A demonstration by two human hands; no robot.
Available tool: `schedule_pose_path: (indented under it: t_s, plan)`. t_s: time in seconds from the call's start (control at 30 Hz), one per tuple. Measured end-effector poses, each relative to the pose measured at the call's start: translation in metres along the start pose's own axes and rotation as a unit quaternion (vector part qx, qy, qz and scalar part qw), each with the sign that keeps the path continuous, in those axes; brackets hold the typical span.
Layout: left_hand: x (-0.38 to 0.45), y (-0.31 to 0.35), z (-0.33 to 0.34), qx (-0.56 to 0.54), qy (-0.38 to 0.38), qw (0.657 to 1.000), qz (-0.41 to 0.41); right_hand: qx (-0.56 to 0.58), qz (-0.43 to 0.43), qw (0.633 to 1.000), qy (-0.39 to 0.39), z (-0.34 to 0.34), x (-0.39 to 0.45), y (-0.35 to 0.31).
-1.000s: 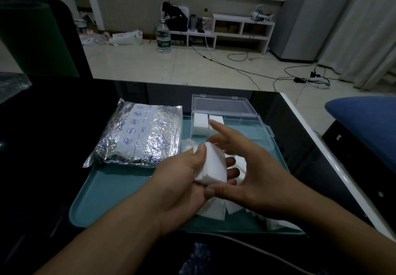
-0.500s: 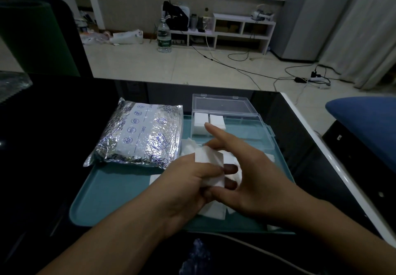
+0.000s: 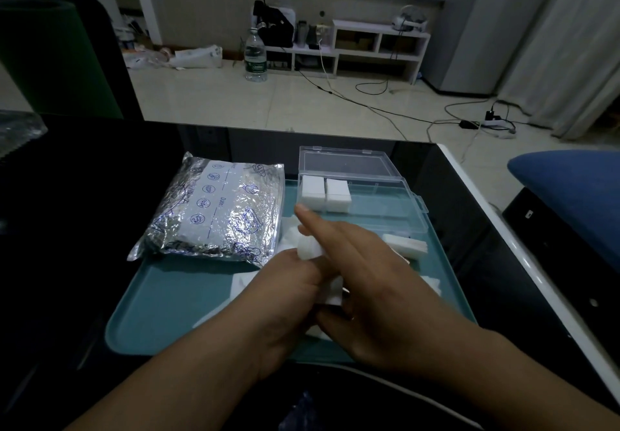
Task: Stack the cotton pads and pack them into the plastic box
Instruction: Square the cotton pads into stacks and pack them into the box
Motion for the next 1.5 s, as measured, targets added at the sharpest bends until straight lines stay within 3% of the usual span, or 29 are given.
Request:
schedule_pose_path:
  t_s: [0.23, 0.5, 0.63, 0.73, 0.83, 0.93, 1.07, 1.2, 1.33, 1.4, 1.5]
  plan:
    - [-0.002, 0.002, 0.000, 0.042, -0.033, 0.998, 0.040, -0.002, -0.005, 1.000, 0.004, 0.002, 0.000, 0.000]
    - [0.002, 0.008, -0.004, 0.006, -0.042, 0.998, 0.050, 0.033, 0.023, 0.999, 0.018, -0.001, 0.002, 0.001]
    - [0.004, 0.012, -0.008, -0.030, 0.023, 0.999, 0.016, 0.079, 0.141, 0.986, 0.029, -0.023, 0.007, 0.026]
    - [0.006, 0.018, -0.015, -0.064, 0.060, 0.996, 0.004, -0.038, 0.231, 0.971, 0.055, -0.037, 0.003, 0.061]
    - [0.006, 0.023, -0.015, -0.085, 0.049, 0.995, -0.013, -0.129, 0.275, 0.952, -0.028, -0.032, -0.006, 0.083]
    - [0.004, 0.024, -0.012, -0.093, 0.036, 0.995, -0.026, -0.158, 0.250, 0.948, -0.114, -0.019, -0.010, 0.088]
    - [0.004, 0.022, -0.014, -0.090, 0.039, 0.994, -0.042, -0.176, 0.203, 0.954, -0.132, -0.012, -0.005, 0.086]
    - [0.005, 0.022, -0.014, -0.092, 0.033, 0.994, -0.055, -0.161, 0.186, 0.964, -0.101, -0.012, -0.001, 0.081]
    - [0.006, 0.022, -0.012, -0.115, 0.014, 0.991, -0.067, -0.081, 0.218, 0.972, 0.019, -0.027, 0.007, 0.076]
    - [0.007, 0.021, -0.012, -0.122, 0.014, 0.990, -0.065, 0.004, 0.273, 0.957, 0.092, -0.036, 0.011, 0.071]
    - [0.009, 0.018, -0.013, -0.113, 0.026, 0.992, -0.052, 0.183, 0.353, 0.903, 0.159, -0.044, 0.013, 0.056]
Point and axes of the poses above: each hand's wrist, its own x-axis towards the middle knuckle, its own z-axis out of the palm, y = z × x, the point moved 2 cm from there along x, towards the middle knuckle, and after that the axes turned 13 degrees about y, right-handed, at the moved point
